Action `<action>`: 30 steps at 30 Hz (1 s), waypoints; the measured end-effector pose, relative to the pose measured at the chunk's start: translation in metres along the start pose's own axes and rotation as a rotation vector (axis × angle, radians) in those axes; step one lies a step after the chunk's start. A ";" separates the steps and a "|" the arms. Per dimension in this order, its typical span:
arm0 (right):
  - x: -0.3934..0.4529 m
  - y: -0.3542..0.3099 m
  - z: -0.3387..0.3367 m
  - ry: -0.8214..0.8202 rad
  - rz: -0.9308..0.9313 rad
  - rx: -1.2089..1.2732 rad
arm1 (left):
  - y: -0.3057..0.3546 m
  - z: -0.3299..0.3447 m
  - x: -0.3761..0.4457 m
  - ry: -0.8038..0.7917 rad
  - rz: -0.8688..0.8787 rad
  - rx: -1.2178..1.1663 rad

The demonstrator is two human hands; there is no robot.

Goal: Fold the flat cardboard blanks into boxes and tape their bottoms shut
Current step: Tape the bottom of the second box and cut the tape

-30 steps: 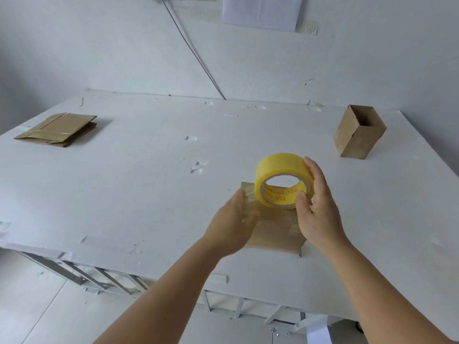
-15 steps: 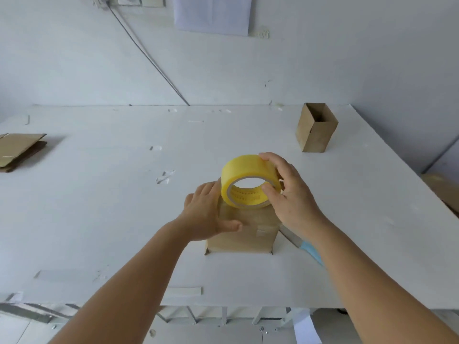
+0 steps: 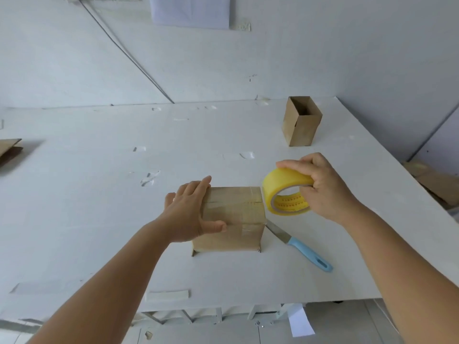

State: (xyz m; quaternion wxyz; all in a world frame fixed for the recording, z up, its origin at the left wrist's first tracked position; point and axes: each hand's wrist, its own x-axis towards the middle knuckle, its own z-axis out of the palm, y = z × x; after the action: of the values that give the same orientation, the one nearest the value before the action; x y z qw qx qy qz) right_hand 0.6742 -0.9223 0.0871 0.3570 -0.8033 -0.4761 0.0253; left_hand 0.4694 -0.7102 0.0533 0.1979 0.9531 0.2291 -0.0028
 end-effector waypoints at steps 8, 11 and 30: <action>-0.016 0.018 0.017 -0.005 0.022 -0.008 | 0.000 0.001 0.001 -0.007 -0.005 0.023; -0.021 0.023 0.026 -0.002 0.039 -0.003 | 0.001 0.001 0.001 -0.021 0.017 0.036; -0.029 0.005 0.027 -0.227 0.187 0.284 | 0.085 0.021 0.032 0.006 0.280 0.390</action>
State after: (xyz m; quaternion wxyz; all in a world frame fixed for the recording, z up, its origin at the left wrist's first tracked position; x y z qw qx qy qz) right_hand 0.6515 -0.9311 0.0554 0.4072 -0.7774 -0.4282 0.2155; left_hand 0.5368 -0.7736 0.0629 0.0079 0.9957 0.0904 -0.0165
